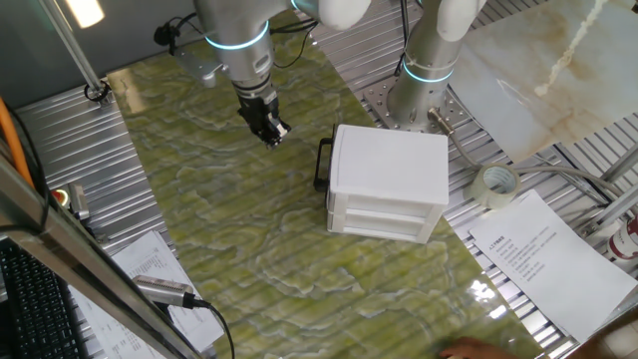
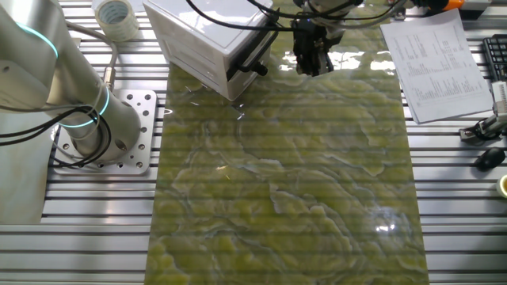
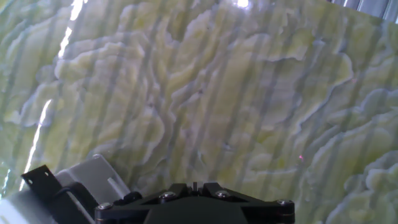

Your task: Take something out of a drawer

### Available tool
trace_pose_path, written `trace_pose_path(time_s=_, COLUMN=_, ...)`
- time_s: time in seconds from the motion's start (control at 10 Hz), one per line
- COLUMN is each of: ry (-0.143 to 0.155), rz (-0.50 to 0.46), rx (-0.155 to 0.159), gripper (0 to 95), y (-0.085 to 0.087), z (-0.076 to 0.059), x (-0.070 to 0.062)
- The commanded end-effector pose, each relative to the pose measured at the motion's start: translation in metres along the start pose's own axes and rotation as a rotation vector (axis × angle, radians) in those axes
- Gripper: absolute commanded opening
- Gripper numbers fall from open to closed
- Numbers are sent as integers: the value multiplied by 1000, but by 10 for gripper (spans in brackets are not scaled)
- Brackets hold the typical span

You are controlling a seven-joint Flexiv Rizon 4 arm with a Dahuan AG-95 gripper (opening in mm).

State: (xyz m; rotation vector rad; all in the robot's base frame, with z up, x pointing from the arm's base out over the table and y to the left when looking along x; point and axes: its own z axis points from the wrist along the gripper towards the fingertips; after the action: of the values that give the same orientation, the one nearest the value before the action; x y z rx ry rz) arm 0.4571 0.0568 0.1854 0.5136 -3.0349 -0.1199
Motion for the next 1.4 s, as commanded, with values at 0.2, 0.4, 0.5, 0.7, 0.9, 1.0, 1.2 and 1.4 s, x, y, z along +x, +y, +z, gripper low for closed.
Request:
trace_pose_path(time_s=0.2, ry=5, rz=-9, rx=-2, gripper=0, y=0, z=-1, x=2)
trace_pose_path(time_s=0.4, ry=-3, rz=11, rx=7, gripper=0, y=0, z=-1, x=2)
trace_pose_path(time_s=0.5, ry=-3, rz=17, rx=5, gripper=0, y=0, z=-1, x=2)
trace_pose_path(time_s=0.7, ry=-7, rz=19, rx=6, gripper=0, y=0, z=-1, x=2)
trace_pose_path(time_s=0.9, ry=-12, rz=24, rx=7, gripper=0, y=0, z=-1, x=2)
trace_pose_path(time_s=1.0, ry=-24, rz=61, rx=10, gripper=0, y=0, z=-1, x=2)
trace_pose_path(time_s=1.2, ry=-24, rz=77, rx=11, gripper=0, y=0, z=-1, x=2)
trace_pose_path(time_s=1.4, ry=-15, rz=27, rx=10, gripper=0, y=0, z=-1, x=2)
